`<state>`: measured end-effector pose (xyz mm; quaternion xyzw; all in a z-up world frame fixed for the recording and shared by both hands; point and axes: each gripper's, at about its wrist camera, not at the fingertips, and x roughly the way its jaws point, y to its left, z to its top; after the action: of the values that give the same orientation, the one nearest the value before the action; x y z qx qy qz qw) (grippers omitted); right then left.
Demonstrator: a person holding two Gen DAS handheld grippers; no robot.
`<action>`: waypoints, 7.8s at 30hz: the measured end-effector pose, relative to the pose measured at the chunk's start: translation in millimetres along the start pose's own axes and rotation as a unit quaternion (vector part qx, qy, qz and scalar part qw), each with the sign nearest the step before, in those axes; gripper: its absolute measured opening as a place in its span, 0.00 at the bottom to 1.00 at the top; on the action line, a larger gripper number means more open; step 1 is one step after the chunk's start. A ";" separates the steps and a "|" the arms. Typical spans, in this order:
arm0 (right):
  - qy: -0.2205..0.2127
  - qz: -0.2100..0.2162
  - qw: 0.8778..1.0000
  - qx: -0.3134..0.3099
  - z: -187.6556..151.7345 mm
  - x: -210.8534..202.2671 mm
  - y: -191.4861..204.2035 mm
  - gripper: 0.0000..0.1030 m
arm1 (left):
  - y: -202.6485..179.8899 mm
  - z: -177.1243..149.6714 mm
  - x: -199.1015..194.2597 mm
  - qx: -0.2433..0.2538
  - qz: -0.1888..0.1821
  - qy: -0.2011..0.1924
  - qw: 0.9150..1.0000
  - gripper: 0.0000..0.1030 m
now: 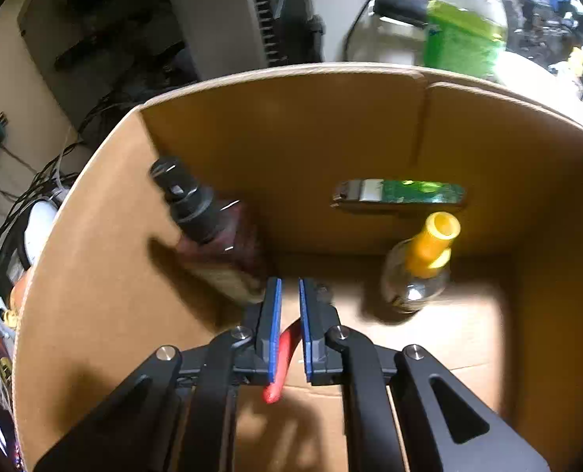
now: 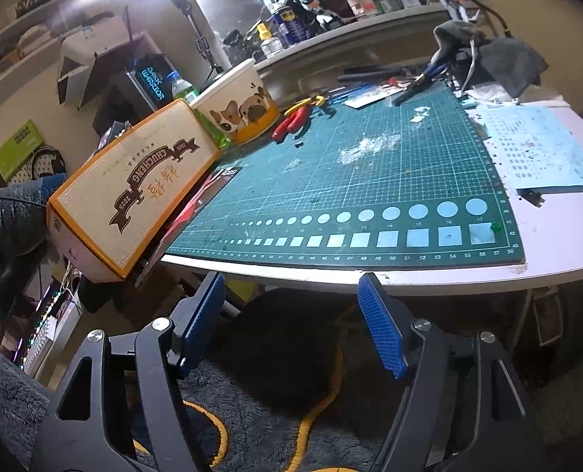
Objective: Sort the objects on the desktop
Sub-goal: 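Lower the red pliers into the box and open the left tool, then withdraw the open left tool from the box back over the mat, then reach the right tool to the clear black-capped bottle on the shelf and close, then carry the bottle down with the right tool onto the mat before the left tool, then open the right tool to release the bottle on the mat, then close the left tool around the clear bottle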
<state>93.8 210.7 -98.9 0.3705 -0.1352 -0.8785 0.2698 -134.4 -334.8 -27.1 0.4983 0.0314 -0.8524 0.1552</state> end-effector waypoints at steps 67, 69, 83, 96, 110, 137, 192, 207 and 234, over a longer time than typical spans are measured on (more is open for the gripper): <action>-0.046 -0.054 0.997 -0.045 30.5 -52.1 22.2 0.67 | -194.9 -180.9 -318.7 0.066 -0.189 -0.374 0.906 1.00; -0.061 -0.067 0.995 -0.050 35.8 -62.3 20.9 0.69 | -211.3 -202.0 -313.4 0.089 -0.230 -0.385 0.890 1.00; -0.099 -0.155 0.977 -0.105 86.8 -64.0 -7.0 0.71 | -290.3 -197.2 -191.5 0.104 -0.233 -0.282 0.925 1.00; -0.229 -0.187 0.929 -0.224 278.8 2.2 2.6 0.80 | -299.3 -155.3 -174.0 0.065 -0.183 -0.299 0.935 1.00; -0.194 -0.160 0.952 -0.176 446.3 160.9 -66.9 0.59 | -302.7 -119.1 -139.2 0.037 -0.149 -0.278 0.948 1.00; -0.179 -0.139 0.961 -0.157 441.7 137.3 -48.8 0.22 | -300.5 -126.4 -147.1 0.038 -0.162 -0.267 0.949 1.00; -0.117 -0.044 0.979 -0.158 135.7 21.3 9.1 0.50 | -297.5 -247.5 -162.6 0.089 -0.240 -0.305 0.917 1.00; -0.166 -0.058 0.983 -0.049 93.5 -67.1 -56.9 0.52 | -353.8 -235.0 -112.4 0.057 -0.233 -0.318 0.917 1.00; -0.172 -0.040 0.984 -0.016 69.0 -82.4 -66.2 0.52 | -358.4 -217.1 -95.3 0.043 -0.240 -0.298 0.923 0.50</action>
<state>66.9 314.7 -32.8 0.2150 -0.1501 -0.9412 0.2128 -14.7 73.0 -90.3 0.2053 0.0658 -0.9738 -0.0728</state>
